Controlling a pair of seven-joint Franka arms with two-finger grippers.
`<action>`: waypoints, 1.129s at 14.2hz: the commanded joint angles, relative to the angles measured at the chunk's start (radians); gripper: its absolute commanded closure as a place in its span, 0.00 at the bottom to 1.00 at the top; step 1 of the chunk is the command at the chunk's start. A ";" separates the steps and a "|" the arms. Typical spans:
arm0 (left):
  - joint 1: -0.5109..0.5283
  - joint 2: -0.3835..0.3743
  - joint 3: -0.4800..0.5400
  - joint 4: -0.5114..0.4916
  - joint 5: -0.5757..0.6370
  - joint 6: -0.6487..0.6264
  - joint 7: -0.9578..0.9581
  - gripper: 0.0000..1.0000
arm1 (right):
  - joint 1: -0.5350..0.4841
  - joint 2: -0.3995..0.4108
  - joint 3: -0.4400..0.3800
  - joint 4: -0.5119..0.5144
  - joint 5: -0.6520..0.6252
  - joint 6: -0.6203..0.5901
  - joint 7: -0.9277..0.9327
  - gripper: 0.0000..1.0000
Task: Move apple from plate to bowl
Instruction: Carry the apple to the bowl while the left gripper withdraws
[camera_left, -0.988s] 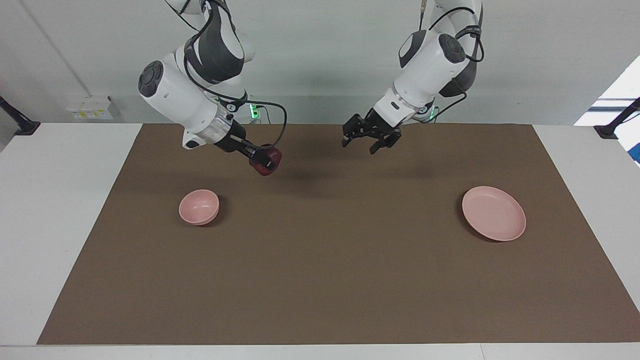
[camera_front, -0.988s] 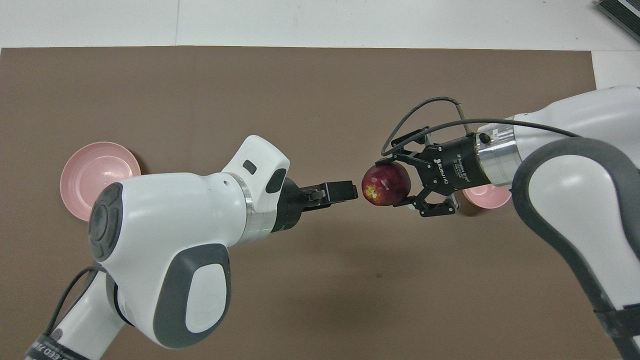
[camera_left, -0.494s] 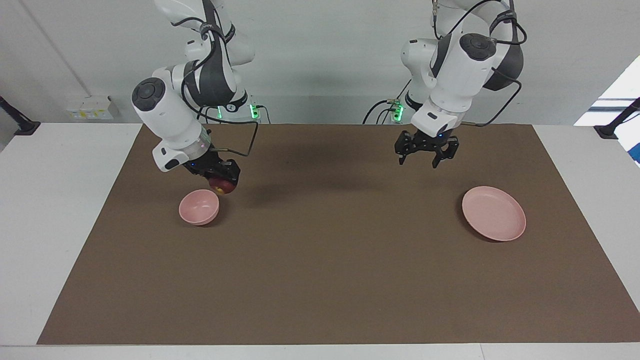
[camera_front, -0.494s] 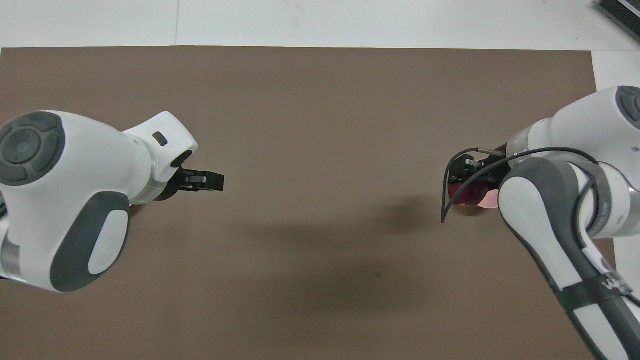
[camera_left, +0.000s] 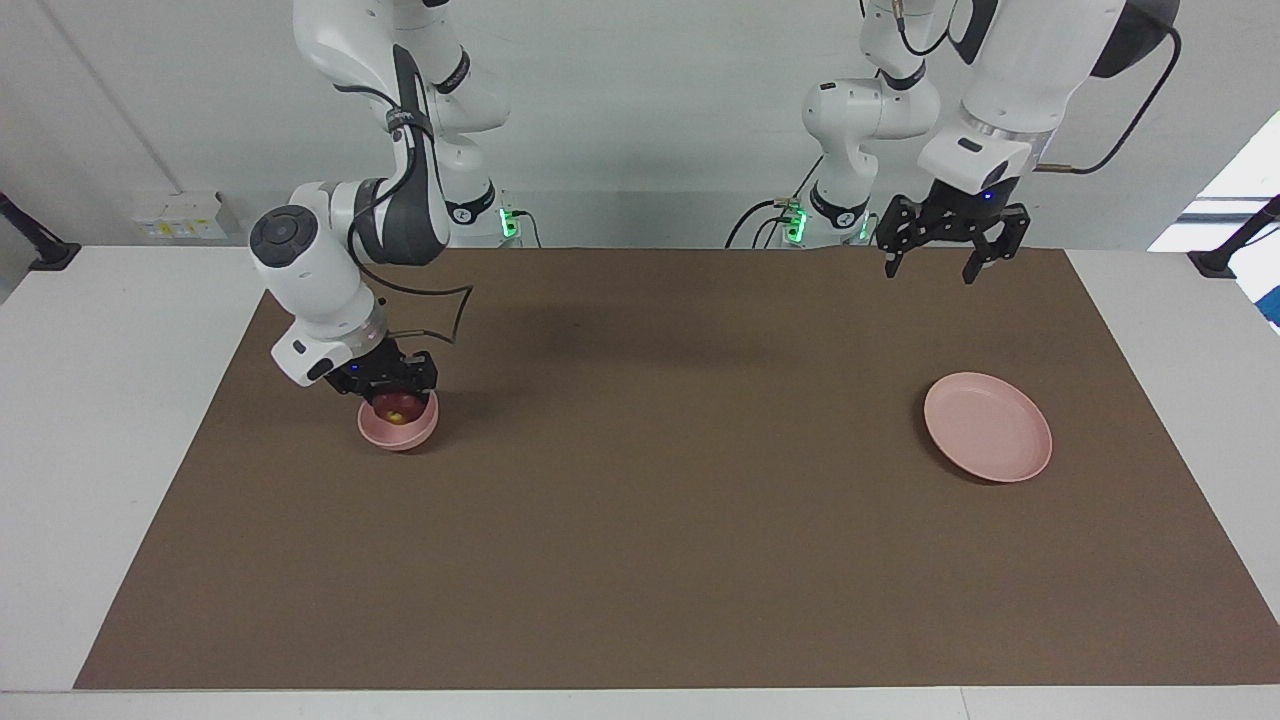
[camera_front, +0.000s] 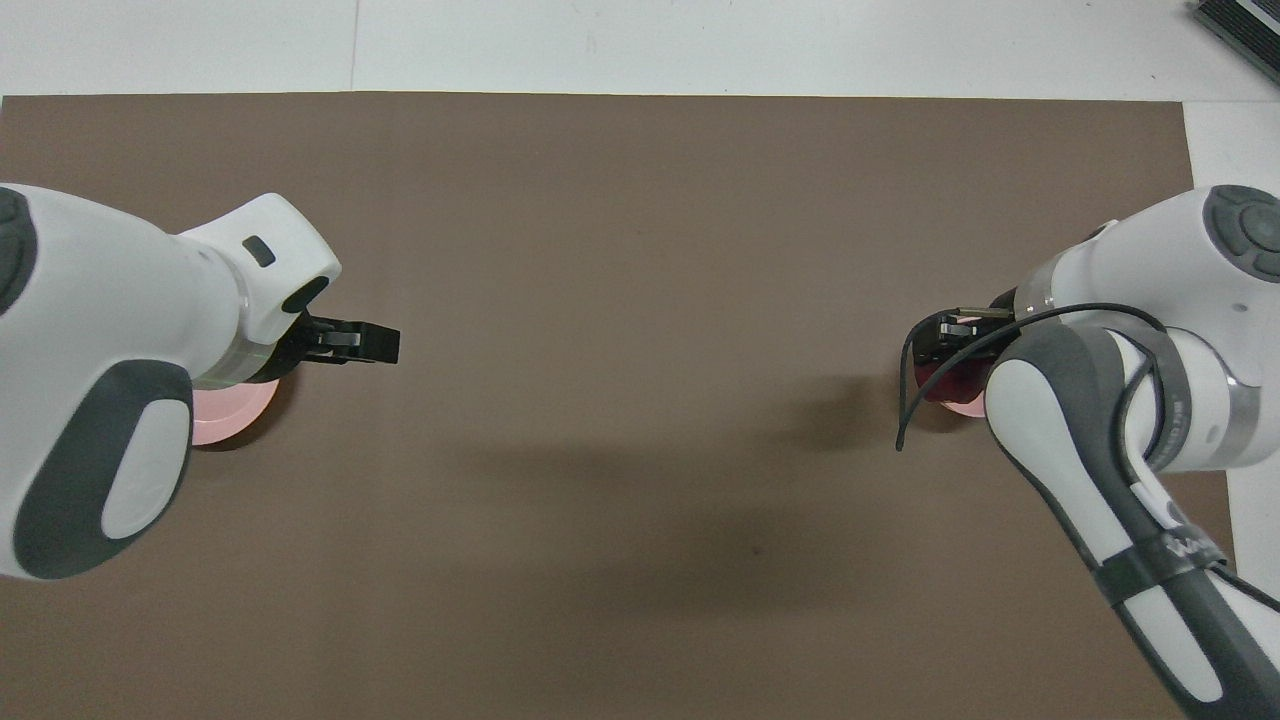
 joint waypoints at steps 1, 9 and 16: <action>0.020 0.023 -0.009 0.090 0.005 -0.104 0.021 0.00 | -0.030 -0.017 0.010 -0.056 -0.026 0.061 -0.052 1.00; -0.105 0.029 0.211 0.177 -0.041 -0.252 0.098 0.00 | -0.032 0.011 0.010 -0.056 -0.027 0.109 -0.055 1.00; -0.085 0.069 0.215 0.251 -0.028 -0.298 0.141 0.00 | -0.033 0.034 0.010 -0.057 -0.026 0.121 -0.054 1.00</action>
